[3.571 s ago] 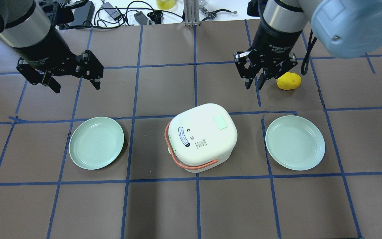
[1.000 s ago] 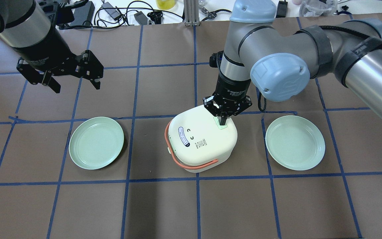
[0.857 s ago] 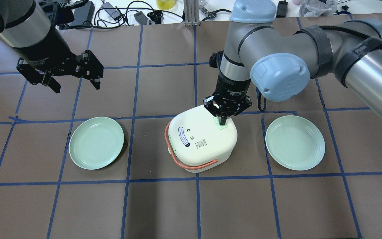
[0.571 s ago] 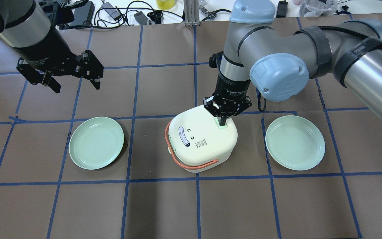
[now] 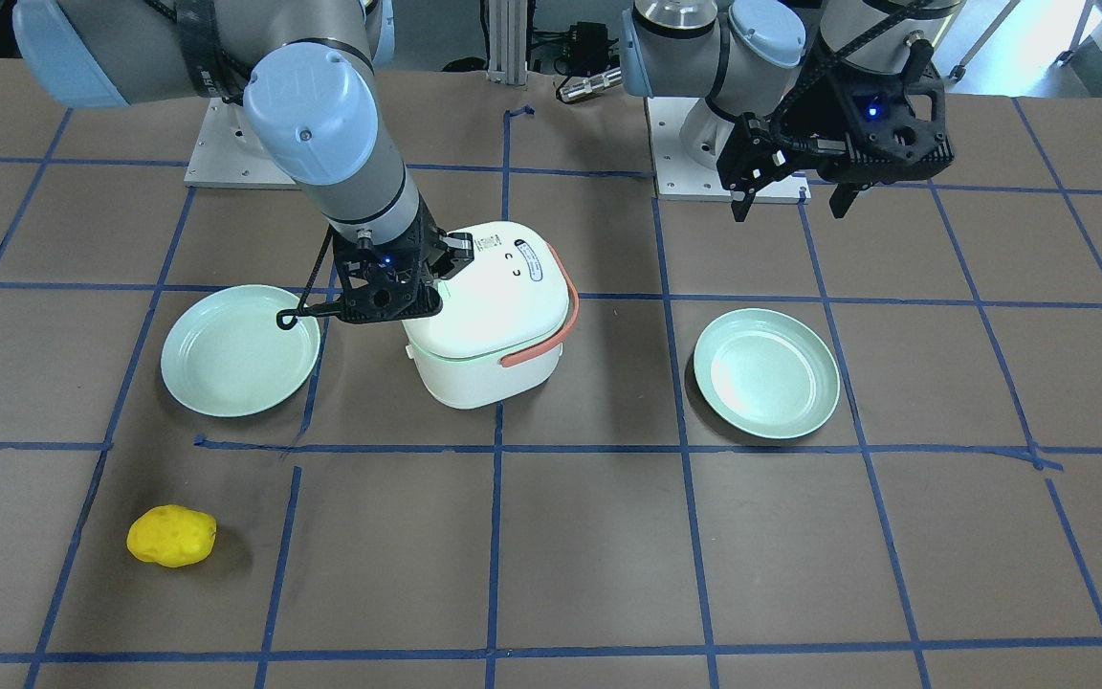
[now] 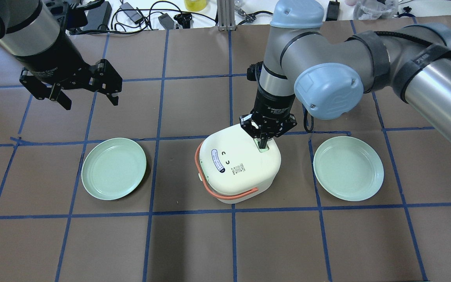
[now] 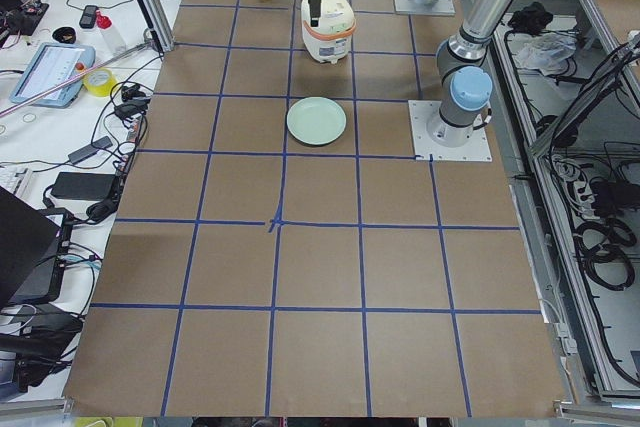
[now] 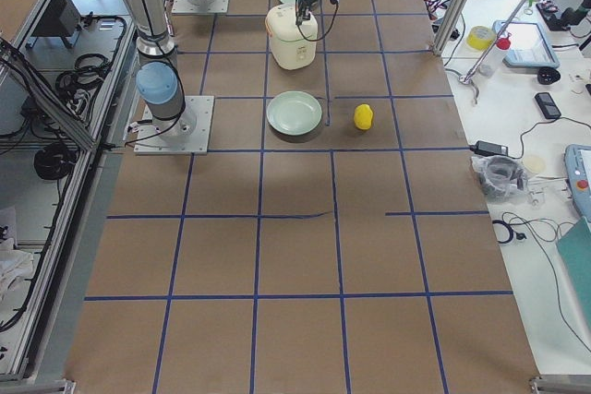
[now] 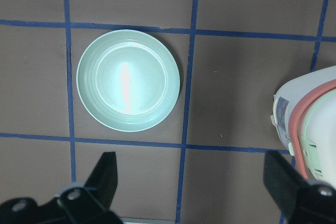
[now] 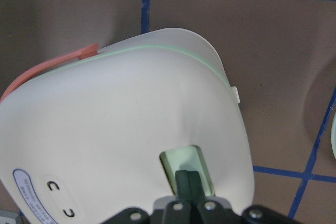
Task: Press rice cooker button
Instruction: 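Lift the right gripper away from the cooker as the lid pops open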
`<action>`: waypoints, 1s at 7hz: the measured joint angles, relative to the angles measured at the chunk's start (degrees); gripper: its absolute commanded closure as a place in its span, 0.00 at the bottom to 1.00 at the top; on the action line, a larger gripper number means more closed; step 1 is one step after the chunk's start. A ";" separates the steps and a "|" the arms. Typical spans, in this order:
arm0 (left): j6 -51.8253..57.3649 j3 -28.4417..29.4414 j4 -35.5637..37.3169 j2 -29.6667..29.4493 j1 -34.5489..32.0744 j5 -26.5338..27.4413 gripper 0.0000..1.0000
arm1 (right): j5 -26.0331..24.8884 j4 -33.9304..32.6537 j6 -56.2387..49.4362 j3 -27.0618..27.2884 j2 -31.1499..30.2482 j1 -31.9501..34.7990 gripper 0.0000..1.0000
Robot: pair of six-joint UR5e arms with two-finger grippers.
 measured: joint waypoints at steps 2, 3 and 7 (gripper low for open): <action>0.00 0.00 0.00 0.00 0.00 0.00 0.00 | -0.95 2.92 3.40 -6.25 -1.17 -0.17 0.01; 0.00 0.00 0.00 0.00 0.00 0.00 0.00 | -2.29 4.17 3.93 -10.11 -1.38 -0.59 0.00; 0.00 0.00 0.00 -0.03 0.00 0.00 0.00 | -8.43 6.29 -1.20 -14.96 -1.79 -5.71 0.00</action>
